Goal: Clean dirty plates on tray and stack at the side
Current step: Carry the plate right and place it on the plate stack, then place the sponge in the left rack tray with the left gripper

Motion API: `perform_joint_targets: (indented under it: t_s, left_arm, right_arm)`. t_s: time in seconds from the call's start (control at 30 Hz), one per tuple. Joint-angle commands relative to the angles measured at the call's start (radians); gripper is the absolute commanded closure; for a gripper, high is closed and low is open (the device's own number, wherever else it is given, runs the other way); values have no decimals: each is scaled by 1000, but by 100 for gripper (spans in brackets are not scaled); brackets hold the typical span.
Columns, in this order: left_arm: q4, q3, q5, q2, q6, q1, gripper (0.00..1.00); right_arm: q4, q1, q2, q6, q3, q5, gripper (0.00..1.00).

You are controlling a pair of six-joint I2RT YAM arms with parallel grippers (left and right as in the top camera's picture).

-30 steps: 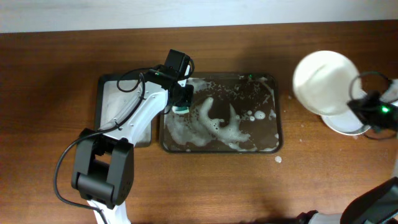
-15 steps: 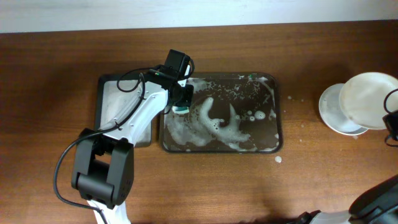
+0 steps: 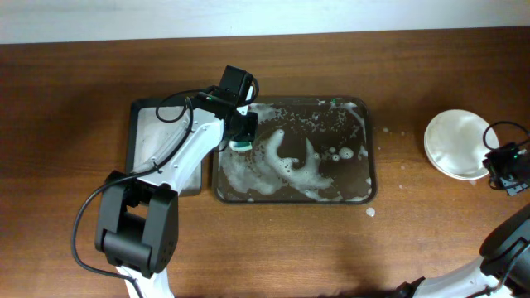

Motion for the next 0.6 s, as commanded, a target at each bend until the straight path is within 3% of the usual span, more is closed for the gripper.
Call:
perform_joint_targets:
  t_s: [0.0, 0.23, 0.33, 0.47, 0.57]
  left_arm:
    - [-5, 36, 11, -16, -10, 6, 99]
    - [-219, 255, -17, -152, 2, 27, 100]
    - [-373, 272, -145, -230, 1, 51, 100]
    - [-514, 264, -168, -238, -4, 103, 99]
    - [-534, 203, -188, -237, -6, 157, 100]
  right_arm:
    - [-40, 0, -11, 5, 39, -37, 61]
    - [-271, 55, -120, -102, 233, -185, 61]
    - [-369, 210, -196, -236, 291, -187, 59]
    - [-376, 362, -213, -240, 291, -187, 53]
    - [-375, 473, -208, -240, 291, -153, 48]
